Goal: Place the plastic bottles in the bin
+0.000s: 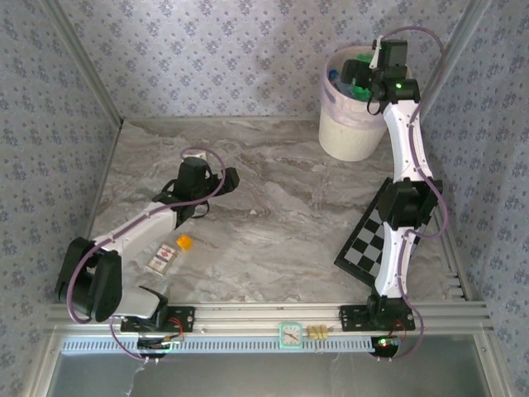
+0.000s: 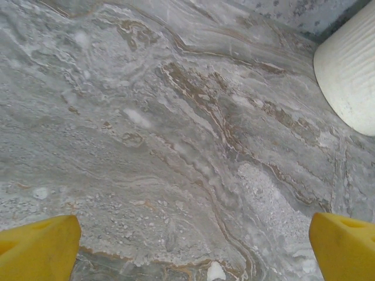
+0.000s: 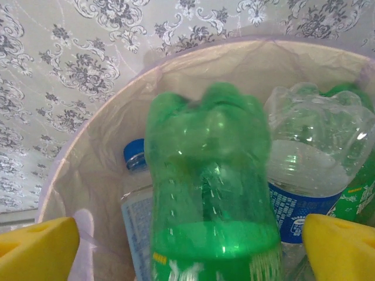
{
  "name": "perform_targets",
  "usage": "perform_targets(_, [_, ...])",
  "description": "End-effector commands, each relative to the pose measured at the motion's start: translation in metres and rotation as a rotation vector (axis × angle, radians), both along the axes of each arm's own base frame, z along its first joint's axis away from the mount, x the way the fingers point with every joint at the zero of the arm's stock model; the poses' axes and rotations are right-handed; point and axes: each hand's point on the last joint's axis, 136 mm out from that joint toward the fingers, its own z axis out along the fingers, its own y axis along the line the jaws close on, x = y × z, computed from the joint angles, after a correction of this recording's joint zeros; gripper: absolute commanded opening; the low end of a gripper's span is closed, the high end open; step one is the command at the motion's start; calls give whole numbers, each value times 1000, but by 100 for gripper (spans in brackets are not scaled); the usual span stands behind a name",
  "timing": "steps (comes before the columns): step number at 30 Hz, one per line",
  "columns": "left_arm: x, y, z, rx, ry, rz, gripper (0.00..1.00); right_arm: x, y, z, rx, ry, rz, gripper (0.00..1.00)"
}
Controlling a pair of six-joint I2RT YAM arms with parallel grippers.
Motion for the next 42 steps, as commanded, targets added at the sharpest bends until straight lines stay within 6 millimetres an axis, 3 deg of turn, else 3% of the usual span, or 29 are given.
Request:
perform_targets(1, [-1,18,6,18,-13,61,99,-9,-2,30,-5,-54,-2,100])
perform_targets(6, [4,38,19,52,-48,117,99,-35,0,75,-26,-136,9,100])
perform_targets(10, [8,64,33,67,-87,197,99,-65,12,98,-53,-184,45,100])
perform_targets(14, [9,93,40,114,-108,289,99,-97,27,95,-74,-194,81,100])
perform_targets(19, [11,133,50,222,-147,395,99,-140,49,53,-73,-186,128,100])
perform_targets(21, [13,148,53,257,-154,430,99,-156,53,27,-66,-167,133,100])
perform_targets(24, [16,165,54,283,-171,466,99,-175,57,-21,-58,-100,132,100])
perform_targets(26, [18,174,53,306,-182,485,99,-183,56,-64,-70,-31,123,100])
perform_targets(29, [19,184,45,365,-195,501,98,-191,47,-122,-95,71,89,100])
perform_targets(34, [21,198,28,468,-159,527,98,-195,23,-195,-216,173,15,100])
perform_targets(38, [26,201,4,554,-88,504,97,-192,1,-234,-287,228,-48,100])
perform_targets(42, [32,200,-20,629,-51,459,97,-187,-9,-256,-379,261,-47,100])
